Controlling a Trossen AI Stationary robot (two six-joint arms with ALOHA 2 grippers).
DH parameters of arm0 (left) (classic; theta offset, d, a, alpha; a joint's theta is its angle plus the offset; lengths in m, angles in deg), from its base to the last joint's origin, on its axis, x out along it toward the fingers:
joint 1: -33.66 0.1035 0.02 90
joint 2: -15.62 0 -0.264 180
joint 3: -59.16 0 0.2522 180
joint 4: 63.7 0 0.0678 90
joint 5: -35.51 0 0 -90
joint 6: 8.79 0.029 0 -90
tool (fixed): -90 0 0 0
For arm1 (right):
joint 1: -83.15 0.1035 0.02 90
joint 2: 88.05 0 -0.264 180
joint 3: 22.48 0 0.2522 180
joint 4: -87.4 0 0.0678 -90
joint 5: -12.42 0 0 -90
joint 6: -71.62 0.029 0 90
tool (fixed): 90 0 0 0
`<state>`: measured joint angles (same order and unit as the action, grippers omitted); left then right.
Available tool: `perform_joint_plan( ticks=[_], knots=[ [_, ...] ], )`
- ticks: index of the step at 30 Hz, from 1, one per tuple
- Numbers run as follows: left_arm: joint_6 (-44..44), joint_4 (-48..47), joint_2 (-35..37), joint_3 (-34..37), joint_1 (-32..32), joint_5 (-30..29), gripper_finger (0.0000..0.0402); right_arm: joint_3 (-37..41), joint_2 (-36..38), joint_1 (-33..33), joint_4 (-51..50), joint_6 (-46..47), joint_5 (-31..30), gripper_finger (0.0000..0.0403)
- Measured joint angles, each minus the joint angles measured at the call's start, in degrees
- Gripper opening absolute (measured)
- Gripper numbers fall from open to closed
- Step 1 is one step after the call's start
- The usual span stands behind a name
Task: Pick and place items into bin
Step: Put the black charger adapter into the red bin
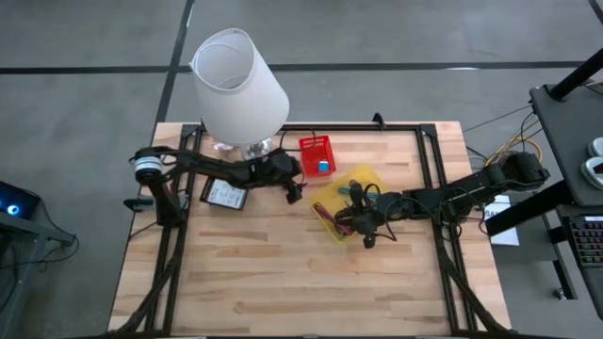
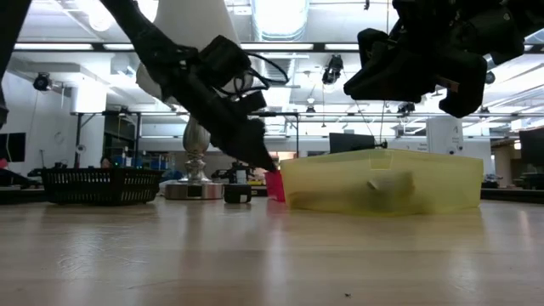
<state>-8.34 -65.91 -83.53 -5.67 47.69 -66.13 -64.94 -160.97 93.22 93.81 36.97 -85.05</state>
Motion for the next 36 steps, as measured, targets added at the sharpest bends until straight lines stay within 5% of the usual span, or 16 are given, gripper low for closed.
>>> perform_joint_plan(
  ticks=[8,24,36],
  knots=[
    [-6.12,-12.62,1.92,1.30,-0.09,0.61,0.0333,0.01,0.00,0.01,-0.04,-0.02,0.00,0.0057],
    [-2.54,-12.03,1.16,1.76,-0.13,-3.42,0.0329,0.00,0.00,0.02,0.08,-0.04,0.01,0.0057],
    [-1.10,-12.11,1.16,1.78,-0.13,-3.40,0.0179,0.01,0.00,0.02,0.05,-0.02,0.01,0.0057]
  ],
)
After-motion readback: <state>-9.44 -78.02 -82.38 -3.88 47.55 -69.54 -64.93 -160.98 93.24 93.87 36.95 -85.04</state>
